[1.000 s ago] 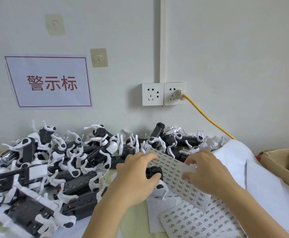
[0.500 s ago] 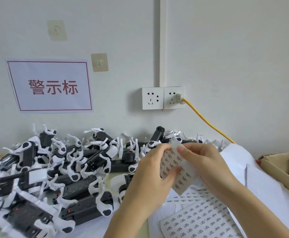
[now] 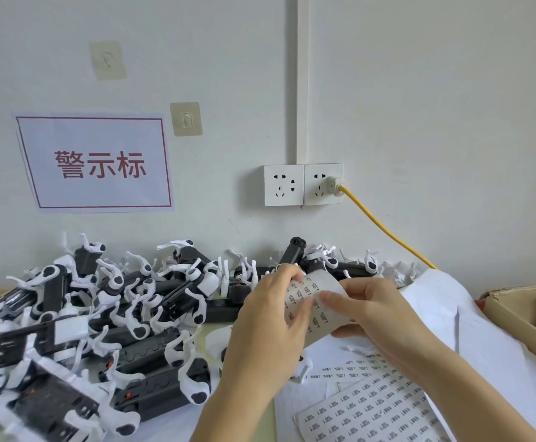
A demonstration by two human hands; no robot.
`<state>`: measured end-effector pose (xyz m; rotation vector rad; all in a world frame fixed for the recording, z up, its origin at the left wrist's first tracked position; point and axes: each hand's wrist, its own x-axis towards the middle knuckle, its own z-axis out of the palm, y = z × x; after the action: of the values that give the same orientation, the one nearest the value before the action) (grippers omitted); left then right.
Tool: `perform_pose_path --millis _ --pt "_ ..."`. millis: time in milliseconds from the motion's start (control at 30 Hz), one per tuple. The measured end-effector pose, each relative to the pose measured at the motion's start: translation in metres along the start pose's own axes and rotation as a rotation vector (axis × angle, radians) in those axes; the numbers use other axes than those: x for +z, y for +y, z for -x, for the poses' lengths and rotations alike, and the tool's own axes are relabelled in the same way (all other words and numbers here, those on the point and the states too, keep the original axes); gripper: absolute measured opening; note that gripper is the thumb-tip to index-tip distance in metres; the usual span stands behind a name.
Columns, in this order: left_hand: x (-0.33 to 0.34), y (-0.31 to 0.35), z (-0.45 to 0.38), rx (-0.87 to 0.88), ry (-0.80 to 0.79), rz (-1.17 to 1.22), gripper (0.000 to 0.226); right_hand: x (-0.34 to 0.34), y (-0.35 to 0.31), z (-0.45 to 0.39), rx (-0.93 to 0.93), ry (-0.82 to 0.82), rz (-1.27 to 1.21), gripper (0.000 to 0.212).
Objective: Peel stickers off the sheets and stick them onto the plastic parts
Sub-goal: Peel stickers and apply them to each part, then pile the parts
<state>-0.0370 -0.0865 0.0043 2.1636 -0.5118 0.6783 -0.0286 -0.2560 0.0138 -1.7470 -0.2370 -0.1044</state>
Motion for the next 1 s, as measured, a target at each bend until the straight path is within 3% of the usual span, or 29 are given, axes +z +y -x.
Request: perform_pose_path --millis 333,600,800,1000 --pt "0.003 0.002 -0.003 0.139 0.207 -0.096 0.016 0.010 -0.003 0.001 -0.122 0.090 0.087 0.015" --pt "0.004 -0.001 -0.004 0.097 0.122 -0.016 0.013 0.017 -0.003 0.005 -0.269 0.076 0.193 0.029" --pt "0.002 -0.004 -0.005 0.104 0.124 -0.041 0.013 0.019 0.000 0.007 -0.380 0.072 0.409 0.031" --pt "0.002 -0.006 -0.005 0.128 0.100 -0.043 0.013 0.016 0.002 0.005 -0.420 0.074 0.458 0.028"
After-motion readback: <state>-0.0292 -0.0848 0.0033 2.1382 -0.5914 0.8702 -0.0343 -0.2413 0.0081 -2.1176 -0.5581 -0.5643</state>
